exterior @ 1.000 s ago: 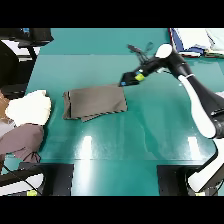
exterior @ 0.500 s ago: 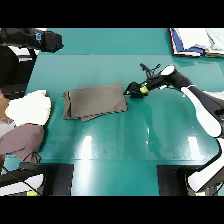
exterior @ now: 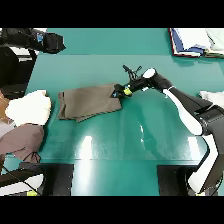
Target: Fold the shirts.
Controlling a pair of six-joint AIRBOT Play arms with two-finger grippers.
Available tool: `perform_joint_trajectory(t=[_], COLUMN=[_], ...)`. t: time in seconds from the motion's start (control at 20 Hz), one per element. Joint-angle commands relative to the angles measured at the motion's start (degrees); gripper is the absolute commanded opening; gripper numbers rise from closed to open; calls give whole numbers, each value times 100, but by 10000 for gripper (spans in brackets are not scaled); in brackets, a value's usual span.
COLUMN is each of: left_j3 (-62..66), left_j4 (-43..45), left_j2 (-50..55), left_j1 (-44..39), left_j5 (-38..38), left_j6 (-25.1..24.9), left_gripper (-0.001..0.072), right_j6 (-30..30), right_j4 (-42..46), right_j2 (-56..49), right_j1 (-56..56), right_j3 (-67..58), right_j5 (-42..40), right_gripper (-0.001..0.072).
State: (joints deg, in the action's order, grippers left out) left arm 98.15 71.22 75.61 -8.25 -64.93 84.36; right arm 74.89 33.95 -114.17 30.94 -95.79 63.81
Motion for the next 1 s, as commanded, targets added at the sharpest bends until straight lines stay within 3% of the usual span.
perform_joint_trajectory(t=[0.0,0.35,0.65,0.95], left_j3=[0,-2,0,-2], left_j4=[-96,-92,-162,-273], left_j2=[-4,-4,-4,-4], left_j1=[-111,-1331,-1637,-1637], left_j5=[-131,76,264,424], left_j6=[-66,-345,-334,-323], left_gripper=[31,32,32,32], right_j6=[-52,472,474,317], right_j4=[138,1742,2164,2153], right_j2=[114,2011,3558,3939], right_j1=[-122,-2144,-4776,-6612], right_j3=[-551,153,1320,1412], right_j5=[116,376,400,337], right_gripper=[16,16,16,16])
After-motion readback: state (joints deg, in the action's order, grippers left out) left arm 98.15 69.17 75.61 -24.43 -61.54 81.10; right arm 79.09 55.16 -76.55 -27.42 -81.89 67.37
